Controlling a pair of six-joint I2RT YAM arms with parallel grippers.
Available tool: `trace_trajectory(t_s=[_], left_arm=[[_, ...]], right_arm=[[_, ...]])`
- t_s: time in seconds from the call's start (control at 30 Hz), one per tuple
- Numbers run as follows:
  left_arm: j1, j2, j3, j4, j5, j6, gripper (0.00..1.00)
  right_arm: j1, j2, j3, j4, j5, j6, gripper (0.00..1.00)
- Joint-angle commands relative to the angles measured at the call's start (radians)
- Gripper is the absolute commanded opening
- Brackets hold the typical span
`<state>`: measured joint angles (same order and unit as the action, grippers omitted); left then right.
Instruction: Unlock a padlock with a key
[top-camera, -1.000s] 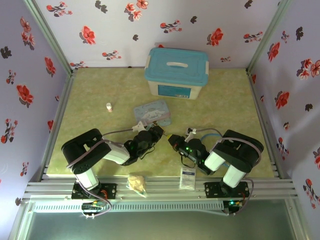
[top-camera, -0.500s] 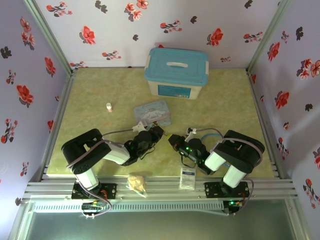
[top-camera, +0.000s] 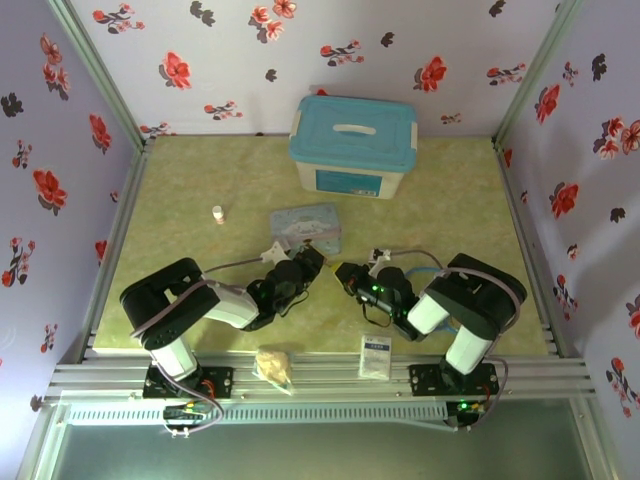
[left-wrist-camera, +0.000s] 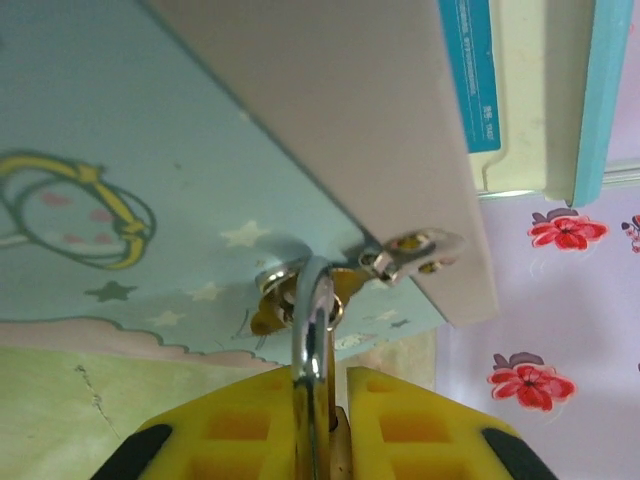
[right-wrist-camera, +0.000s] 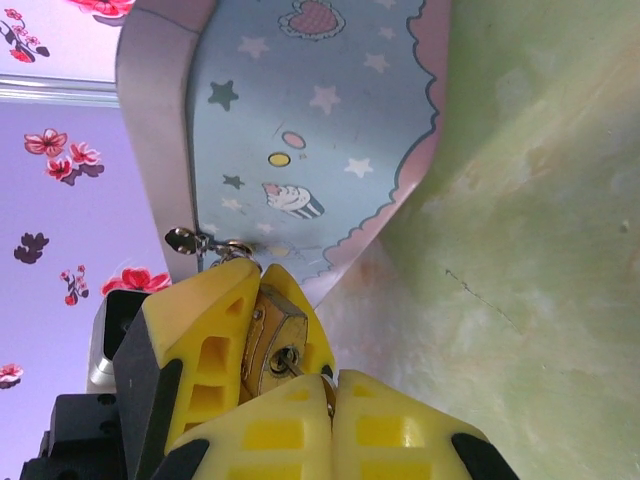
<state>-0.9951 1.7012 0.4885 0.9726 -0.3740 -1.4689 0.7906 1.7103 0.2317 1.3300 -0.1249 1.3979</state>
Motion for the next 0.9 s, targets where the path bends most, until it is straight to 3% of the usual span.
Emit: trace_trajectory(t_s=[0.0,0.17,0.33,0.47,0.7,0.8,0.87], left_arm=[[-0.037,-0.041,0.031,0.115,0.129,-0.016,0.0],[-0.035,-0.026,0.043,0.121,0.159,-0.028,0.0],[-0.028,-0.034,0.034,0.121,0.179,-0.031,0.0],[-0.019,-0.04,0.031,0.132,0.212,-0.051,0.0],[-0.011,-0.04,0.021,0.159,0.221,-0.067,0.0],[-0.01,-0.028,0.023,0.19,0.223,-0.064,0.0],[-0.009,-0.026,0.025,0.193,0.216,-0.055,0.0]], right_arm=[[-0.009,0.015,0.084,0.055,-0.087,-0.013,0.0],[-0.016,0.0,0.096,0.057,-0.09,-0.041,0.0],[-0.037,-0.039,0.06,0.048,-0.112,-0.174,0.0],[-0.058,-0.076,0.065,-0.106,-0.121,-0.274,0.0],[-0.055,-0.102,0.1,-0.221,-0.126,-0.334,0.0],[-0.053,-0.1,0.097,-0.188,-0.127,-0.293,0.0],[-0.052,-0.077,0.101,-0.141,-0.133,-0.177,0.0]])
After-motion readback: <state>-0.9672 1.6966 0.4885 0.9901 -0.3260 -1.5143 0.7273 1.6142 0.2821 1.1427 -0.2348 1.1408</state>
